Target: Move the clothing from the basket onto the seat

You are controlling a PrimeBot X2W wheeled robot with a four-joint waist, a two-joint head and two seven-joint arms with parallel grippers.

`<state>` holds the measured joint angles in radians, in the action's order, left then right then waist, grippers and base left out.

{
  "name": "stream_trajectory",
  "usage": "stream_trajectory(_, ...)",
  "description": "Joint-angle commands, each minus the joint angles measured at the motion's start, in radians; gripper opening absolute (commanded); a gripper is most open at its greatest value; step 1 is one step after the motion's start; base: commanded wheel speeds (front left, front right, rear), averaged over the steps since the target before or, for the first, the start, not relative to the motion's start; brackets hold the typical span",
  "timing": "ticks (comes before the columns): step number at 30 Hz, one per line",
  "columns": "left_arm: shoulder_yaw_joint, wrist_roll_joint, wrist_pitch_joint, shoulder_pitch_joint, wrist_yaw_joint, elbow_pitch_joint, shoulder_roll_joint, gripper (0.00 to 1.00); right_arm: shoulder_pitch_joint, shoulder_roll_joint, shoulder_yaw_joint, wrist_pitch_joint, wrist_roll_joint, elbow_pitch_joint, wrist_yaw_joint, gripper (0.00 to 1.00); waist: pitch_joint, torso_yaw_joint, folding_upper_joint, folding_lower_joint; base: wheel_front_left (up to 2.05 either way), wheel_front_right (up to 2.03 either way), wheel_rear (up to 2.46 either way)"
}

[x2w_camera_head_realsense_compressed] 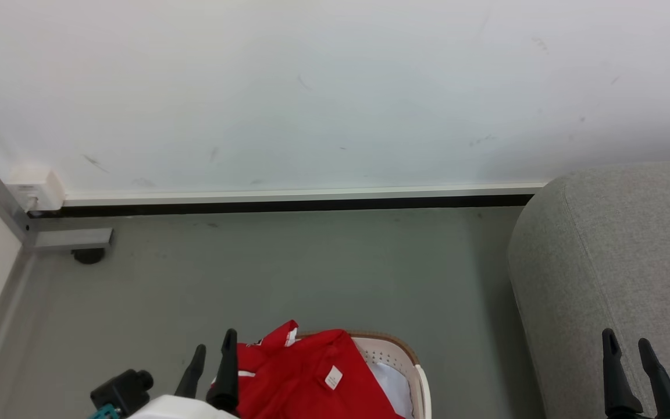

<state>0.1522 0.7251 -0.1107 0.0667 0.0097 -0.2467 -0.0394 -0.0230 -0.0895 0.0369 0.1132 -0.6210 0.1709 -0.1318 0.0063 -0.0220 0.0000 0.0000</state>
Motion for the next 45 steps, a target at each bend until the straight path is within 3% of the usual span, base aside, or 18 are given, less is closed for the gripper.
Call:
stream_trajectory(1,0.004,-0.042,-0.013,0.020,0.004,0.012,-0.009,1.00,-0.002,-0.011,0.002,0.010,0.031,-0.017,0.001,1.00,0.000,-0.001,0.0000,0.0000,0.00,0.00,0.00)
stream_trajectory(28,0.048,-0.382,-0.081,-0.004,0.032,0.002,-0.012,1.00,-0.034,-0.017,-0.001,0.078,0.319,-0.039,0.001,1.00,-0.003,-0.007,0.0000,0.0000,0.00,0.00,0.00)
stream_trajectory(45,0.073,-0.534,-0.118,-0.012,0.045,-0.022,-0.013,1.00,-0.054,-0.012,-0.009,0.115,0.395,-0.020,0.002,1.00,-0.004,-0.013,0.0000,0.0000,0.00,0.00,0.00)
